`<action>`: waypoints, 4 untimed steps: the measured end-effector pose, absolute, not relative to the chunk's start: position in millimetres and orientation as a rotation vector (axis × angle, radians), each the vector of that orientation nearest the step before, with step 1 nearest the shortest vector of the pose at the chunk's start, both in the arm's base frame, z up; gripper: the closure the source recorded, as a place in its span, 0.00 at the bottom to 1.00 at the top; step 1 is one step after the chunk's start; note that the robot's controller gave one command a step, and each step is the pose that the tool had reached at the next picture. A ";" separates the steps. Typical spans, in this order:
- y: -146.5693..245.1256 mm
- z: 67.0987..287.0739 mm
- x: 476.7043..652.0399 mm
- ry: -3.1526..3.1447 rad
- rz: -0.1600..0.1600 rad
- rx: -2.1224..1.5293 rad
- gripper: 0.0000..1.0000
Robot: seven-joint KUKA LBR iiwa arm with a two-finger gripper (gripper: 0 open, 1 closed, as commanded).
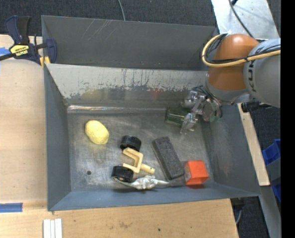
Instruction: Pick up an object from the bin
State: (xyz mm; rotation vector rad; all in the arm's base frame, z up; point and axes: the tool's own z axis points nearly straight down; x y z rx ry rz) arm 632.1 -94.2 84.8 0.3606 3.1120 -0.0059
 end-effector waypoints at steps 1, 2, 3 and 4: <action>-94.2 84.8 632.1 3.112 -0.006 0.360 1.00; -95.0 173.3 634.3 3.110 -0.001 0.359 1.00; -94.3 148.1 632.2 3.121 -0.001 0.359 1.00; -95.5 191.4 636.3 3.113 -0.001 0.357 1.00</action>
Offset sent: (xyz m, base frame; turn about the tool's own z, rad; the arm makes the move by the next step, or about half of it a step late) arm 0.0000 0.0000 0.0831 0.0000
